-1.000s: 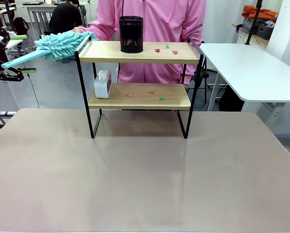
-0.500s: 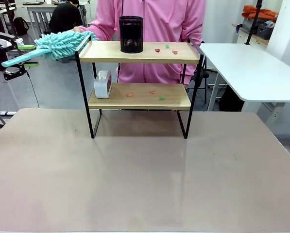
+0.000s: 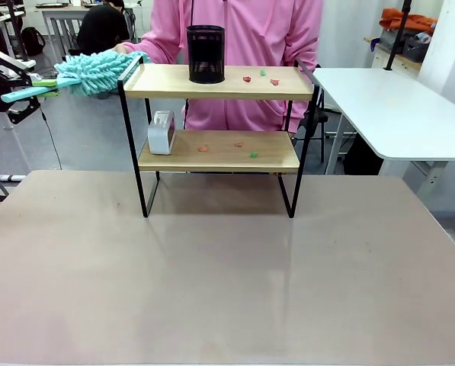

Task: Clean the shelf.
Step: Pick up the Duster from the human.

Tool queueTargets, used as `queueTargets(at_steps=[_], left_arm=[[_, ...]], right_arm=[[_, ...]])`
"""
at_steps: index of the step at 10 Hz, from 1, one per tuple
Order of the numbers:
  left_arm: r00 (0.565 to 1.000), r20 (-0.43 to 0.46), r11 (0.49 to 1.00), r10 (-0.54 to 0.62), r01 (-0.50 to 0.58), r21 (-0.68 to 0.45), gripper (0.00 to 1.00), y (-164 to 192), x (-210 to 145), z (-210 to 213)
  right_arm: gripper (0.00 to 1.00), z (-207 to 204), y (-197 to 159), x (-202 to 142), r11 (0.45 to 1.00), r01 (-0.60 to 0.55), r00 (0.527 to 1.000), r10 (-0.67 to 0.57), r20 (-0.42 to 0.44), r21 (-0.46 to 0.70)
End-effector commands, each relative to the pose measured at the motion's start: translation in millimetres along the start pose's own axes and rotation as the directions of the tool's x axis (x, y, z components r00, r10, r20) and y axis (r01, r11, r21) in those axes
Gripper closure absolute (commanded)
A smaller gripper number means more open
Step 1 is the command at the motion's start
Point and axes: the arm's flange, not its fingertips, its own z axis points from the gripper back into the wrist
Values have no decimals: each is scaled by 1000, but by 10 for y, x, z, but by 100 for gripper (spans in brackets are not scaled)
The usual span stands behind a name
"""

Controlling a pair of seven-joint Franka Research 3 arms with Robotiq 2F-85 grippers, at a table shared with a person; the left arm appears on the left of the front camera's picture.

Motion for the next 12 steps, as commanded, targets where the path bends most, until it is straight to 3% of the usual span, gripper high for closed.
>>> queueTargets(at_steps=[1,3,5,6,8,10,12], left_arm=[[1000,14,1000,-25,24,14,100,12,-53,-48],[999,22,999,-48,48,12,100,-43,-68,-1],[980,87,984,-179,177,25,100,-430,-227,386],[961,115,967,-253,250,40,100,-727,-468,719],[946,67,946,-317,311,96,100,-1039,-1102,1180],[921,-210,934,-327,349,77,100,-1028,-1643,1388],[841,-426,910,-332,405,91,100,-879,-1915,1442]], right_arm=[[0,-8,19,25,999,-27,1000,27,15,20],[0,-8,19,25,999,-27,1000,27,15,20],[0,-8,19,25,999,-27,1000,27,15,20],[0,-8,19,25,999,-27,1000,27,15,20],[0,-8,19,25,999,-27,1000,27,15,20],[0,-8,19,25,999,-27,1000,27,15,20],[0,-8,19,25,999,-27,1000,27,15,20]])
